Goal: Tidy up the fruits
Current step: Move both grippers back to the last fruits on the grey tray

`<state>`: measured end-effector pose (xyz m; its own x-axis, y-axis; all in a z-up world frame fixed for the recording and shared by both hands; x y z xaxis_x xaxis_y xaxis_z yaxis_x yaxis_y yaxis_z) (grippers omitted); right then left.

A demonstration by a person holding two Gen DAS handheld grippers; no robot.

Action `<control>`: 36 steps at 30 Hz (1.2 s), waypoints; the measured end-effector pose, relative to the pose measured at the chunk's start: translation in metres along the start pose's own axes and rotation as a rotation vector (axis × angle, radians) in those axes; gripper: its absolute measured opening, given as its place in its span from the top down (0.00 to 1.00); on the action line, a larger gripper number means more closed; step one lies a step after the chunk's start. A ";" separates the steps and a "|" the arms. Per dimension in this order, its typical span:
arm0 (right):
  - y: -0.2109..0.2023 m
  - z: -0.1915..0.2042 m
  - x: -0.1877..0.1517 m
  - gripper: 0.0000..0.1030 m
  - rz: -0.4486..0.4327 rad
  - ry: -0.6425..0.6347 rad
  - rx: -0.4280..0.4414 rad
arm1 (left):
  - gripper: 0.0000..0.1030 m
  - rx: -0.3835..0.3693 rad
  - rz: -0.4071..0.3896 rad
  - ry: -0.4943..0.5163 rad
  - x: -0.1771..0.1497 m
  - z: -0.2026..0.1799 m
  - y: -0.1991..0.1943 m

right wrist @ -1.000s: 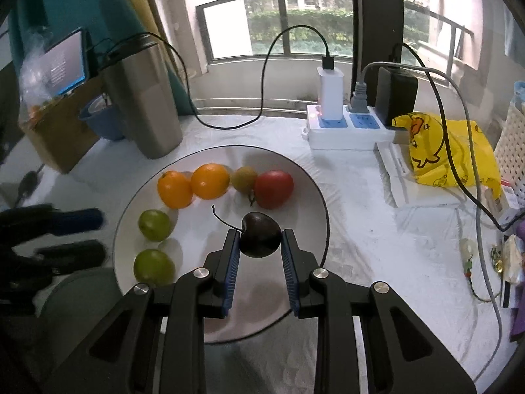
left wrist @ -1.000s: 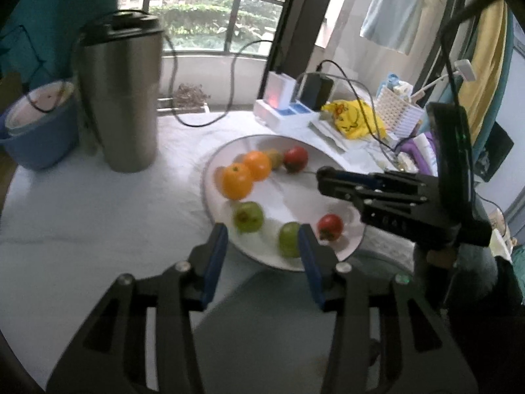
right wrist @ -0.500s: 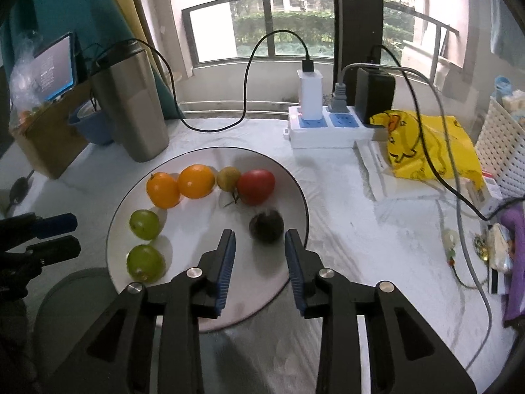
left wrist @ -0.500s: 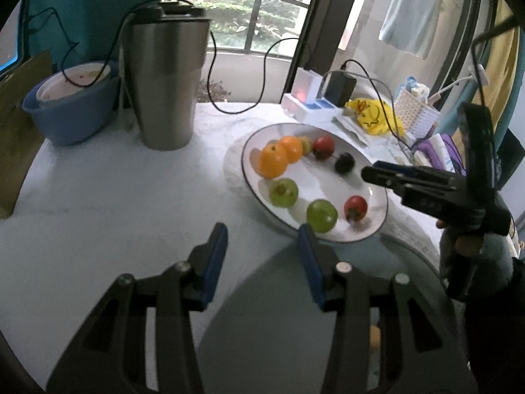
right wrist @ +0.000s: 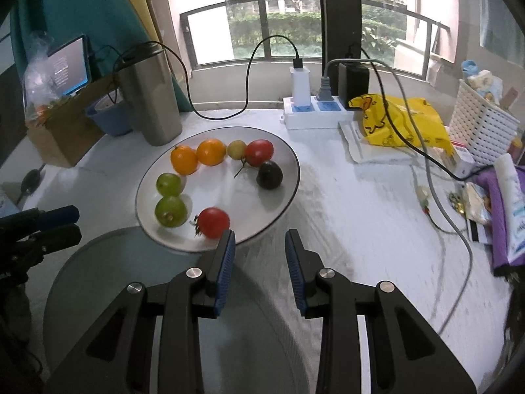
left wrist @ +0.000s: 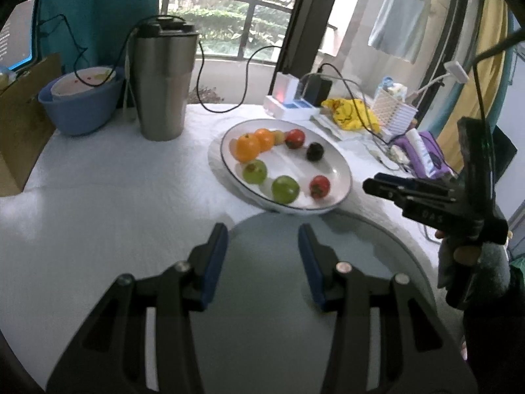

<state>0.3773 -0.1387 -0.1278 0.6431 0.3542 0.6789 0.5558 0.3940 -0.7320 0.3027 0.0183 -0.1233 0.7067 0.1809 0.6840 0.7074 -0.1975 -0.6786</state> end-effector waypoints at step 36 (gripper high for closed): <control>-0.026 0.094 -0.063 0.67 0.054 -0.042 0.104 | 0.55 0.002 -0.006 -0.033 -0.061 0.001 -0.044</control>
<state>0.2725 -0.0920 -0.1462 0.6466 0.4119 0.6421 0.4620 0.4583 -0.7593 0.2278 0.0172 -0.1356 0.7023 0.2136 0.6791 0.7118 -0.1943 -0.6750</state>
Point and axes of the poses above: each gripper's, at about its wrist camera, not at the fingertips, and y roughly the way its jaws point, z to its left, x to its top, the point moved 9 cm from there along y, roughly the way its jaws point, and after that the axes turned 3 degrees about -y, right-handed, at the moved point
